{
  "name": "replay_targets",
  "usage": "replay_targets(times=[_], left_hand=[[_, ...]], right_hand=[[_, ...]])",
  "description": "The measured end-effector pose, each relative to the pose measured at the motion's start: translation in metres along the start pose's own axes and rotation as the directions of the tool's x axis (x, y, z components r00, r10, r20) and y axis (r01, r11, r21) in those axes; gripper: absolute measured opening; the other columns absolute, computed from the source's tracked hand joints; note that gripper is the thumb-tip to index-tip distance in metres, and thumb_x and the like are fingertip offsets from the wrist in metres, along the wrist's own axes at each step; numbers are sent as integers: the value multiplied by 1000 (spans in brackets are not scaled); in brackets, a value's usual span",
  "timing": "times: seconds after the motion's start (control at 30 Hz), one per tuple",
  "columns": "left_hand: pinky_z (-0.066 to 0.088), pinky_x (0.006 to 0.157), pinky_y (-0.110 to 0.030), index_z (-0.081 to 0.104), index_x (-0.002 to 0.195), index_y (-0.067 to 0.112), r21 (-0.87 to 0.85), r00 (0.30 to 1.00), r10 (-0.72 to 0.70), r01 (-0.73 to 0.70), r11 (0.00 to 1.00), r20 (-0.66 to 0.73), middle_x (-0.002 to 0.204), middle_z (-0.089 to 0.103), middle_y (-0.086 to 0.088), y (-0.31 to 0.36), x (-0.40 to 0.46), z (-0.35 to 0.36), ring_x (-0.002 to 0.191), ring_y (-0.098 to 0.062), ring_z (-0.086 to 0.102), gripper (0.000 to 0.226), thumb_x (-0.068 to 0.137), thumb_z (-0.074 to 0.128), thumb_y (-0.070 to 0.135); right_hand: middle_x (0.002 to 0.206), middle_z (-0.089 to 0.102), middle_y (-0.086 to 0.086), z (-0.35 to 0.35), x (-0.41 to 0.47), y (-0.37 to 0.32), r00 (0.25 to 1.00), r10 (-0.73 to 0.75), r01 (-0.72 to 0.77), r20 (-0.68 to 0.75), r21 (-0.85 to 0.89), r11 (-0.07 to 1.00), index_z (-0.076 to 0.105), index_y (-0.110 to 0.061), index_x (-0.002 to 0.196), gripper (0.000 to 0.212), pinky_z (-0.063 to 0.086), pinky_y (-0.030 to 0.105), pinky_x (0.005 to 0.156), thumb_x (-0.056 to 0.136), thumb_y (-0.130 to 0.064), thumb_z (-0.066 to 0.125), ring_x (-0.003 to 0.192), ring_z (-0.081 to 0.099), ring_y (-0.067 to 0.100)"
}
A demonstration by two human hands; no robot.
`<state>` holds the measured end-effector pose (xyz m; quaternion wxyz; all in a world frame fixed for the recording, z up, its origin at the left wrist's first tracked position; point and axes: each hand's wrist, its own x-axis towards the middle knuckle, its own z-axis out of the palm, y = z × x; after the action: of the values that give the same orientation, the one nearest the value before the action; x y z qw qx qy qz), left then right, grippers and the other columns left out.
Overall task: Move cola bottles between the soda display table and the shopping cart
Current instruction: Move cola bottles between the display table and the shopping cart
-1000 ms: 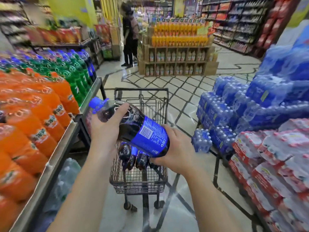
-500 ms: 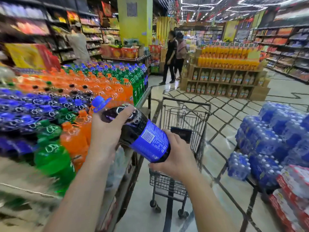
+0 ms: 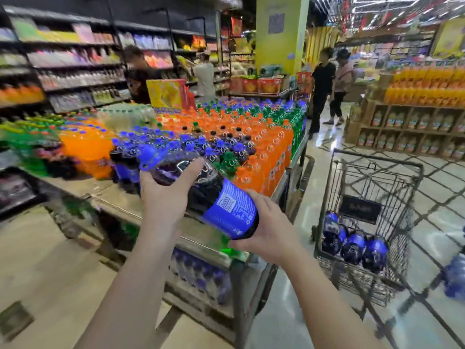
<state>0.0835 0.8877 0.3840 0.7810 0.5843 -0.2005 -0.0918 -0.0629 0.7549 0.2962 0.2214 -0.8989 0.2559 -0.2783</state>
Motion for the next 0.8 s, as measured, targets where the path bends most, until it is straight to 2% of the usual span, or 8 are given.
replay_targets(times=[0.07,0.17,0.33,0.47,0.63,0.73,0.8], left_hand=[[58,102,-50,56,139,30,40,1000,8,-7,999,-14,129,72,6,5,9,-28,117,-19,72,117,39,98,72],[59,101,-42,57,138,30,49,998,46,-44,998,-42,128,72,8,7,25,-60,116,-12,71,102,49,98,60],[58,101,-36,56,136,28,51,995,50,-46,998,-82,126,72,11,1,57,-92,114,-6,70,82,67,98,40],[57,100,-32,54,140,27,90,992,57,-47,995,-113,128,70,10,-18,93,-104,117,-7,68,82,71,97,36],[61,95,-30,55,140,21,112,990,45,-30,993,-131,126,72,5,-53,160,-106,113,-9,71,82,71,98,32],[57,81,-10,55,138,24,149,990,39,-19,989,-135,119,70,14,-73,204,-98,99,10,69,75,75,95,27],[56,79,-9,55,137,25,160,990,40,-18,987,-138,119,70,15,-87,231,-92,98,11,68,73,75,95,26]], right_hand=[[140,50,-7,20,7,-19,1000,-20,20,12,25,999,32,-32,154,118,43,40,108,52,-63,82,128,49,19],[145,49,-7,49,21,-42,999,-29,27,37,48,998,30,-34,154,119,43,43,110,49,-69,74,130,49,20],[148,46,-8,90,53,-62,995,-66,60,76,79,995,28,-34,156,123,42,42,111,51,-68,80,132,47,19],[151,42,-13,125,86,-63,993,-83,72,88,127,989,30,-32,157,123,38,34,113,50,-65,80,136,42,14],[150,43,-11,179,149,-46,990,-75,56,121,150,987,32,-29,156,125,38,38,114,46,-65,79,134,44,16],[151,43,-10,207,187,-32,990,-61,40,127,169,985,33,-28,156,126,38,40,115,47,-58,88,136,44,18],[153,42,-11,222,211,-21,990,-53,29,133,174,984,32,-29,156,127,38,41,116,47,-56,91,137,43,18]])
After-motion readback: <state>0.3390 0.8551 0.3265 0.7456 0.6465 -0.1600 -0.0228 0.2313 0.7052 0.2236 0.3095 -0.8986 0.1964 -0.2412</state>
